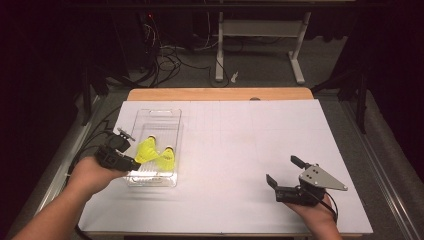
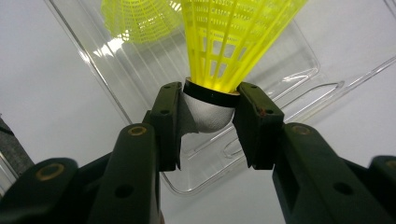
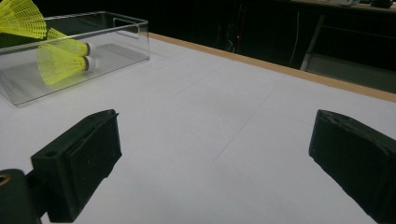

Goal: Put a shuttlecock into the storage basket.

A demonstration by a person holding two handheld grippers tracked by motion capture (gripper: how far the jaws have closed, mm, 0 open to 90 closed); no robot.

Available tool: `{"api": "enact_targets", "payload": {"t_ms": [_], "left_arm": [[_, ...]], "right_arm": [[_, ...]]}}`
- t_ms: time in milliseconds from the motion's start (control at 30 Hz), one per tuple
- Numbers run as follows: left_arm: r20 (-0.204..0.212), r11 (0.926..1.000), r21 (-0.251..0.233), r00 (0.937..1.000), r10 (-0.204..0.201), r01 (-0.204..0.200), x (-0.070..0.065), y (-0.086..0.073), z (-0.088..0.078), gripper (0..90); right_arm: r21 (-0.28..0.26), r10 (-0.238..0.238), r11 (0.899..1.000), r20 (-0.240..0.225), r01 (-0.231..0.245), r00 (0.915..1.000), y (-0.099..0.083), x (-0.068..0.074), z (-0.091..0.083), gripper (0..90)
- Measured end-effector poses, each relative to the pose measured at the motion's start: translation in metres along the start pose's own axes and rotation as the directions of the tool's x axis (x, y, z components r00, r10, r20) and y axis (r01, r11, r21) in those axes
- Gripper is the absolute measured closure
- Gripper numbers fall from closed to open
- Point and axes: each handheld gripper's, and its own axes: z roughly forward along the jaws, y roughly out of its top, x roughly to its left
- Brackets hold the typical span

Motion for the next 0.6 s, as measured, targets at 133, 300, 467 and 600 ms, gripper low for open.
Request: {"api": "enact_targets", "payload": {"t_ms": [133,300,467,600], "left_arm": [[0.0,0.9999,0.015,1.0,0.0,0.0,0.002,-0.002,0.002,63.5],[0.001,0.9997,0.024,1.0,-0.009,0.009,0.003,-0.004,0.005,63.5],[0.001,0.9991,0.04,1.0,-0.01,0.01,0.005,-0.005,0.01,63.5],[-0.001,0.9987,0.048,0.9998,-0.018,0.018,0.006,-0.004,0.013,63.5]], "right_arm": [[0.002,0.002,1.0,-0.001,-0.002,1.0,0.0,0.0,0.0,2.7],[0.005,0.001,1.0,-0.003,-0.001,1.0,0.0,0.0,0.001,2.8],[0.005,0.002,1.0,-0.003,-0.002,1.0,0.0,0.001,0.001,2.7],[0.002,-0.002,1.0,-0.001,0.002,1.0,0.0,0.0,0.0,2.8]]}}
